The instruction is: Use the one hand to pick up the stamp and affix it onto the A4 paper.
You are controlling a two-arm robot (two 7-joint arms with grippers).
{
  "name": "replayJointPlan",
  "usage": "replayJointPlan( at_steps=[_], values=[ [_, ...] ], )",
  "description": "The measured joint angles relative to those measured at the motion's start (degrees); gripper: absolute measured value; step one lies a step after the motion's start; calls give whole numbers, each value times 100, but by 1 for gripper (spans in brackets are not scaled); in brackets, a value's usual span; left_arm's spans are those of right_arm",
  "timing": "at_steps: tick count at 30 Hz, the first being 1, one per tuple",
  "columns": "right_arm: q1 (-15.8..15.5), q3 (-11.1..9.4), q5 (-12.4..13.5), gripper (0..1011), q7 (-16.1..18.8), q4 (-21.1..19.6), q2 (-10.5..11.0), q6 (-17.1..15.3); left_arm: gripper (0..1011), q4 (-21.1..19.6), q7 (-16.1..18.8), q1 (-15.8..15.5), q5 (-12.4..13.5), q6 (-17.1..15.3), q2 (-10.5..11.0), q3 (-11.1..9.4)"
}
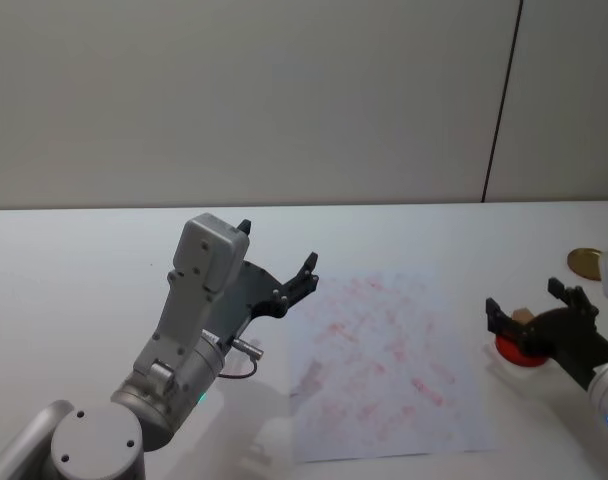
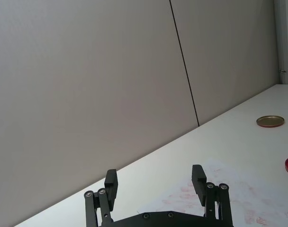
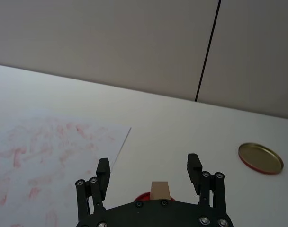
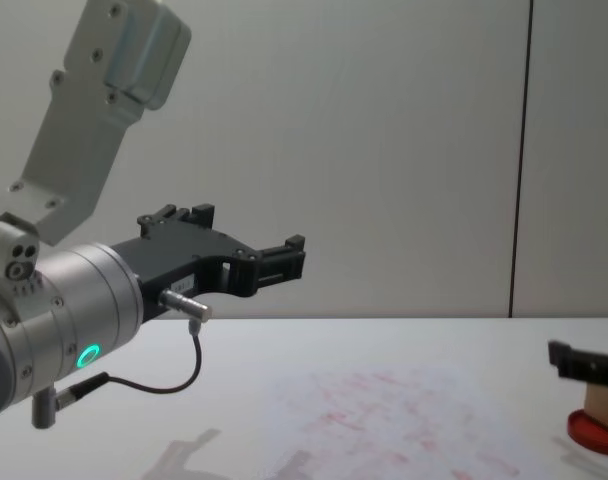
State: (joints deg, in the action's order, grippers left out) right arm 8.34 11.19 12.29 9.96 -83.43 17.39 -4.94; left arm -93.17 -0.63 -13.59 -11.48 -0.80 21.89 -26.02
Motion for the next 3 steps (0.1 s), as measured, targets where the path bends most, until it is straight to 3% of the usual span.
replayJointPlan(
  at_steps=[3],
  values=[
    [-26,15,-39,1001,-39,-135,-9,63,993,0,0,0,0,0,0,0]
  ],
)
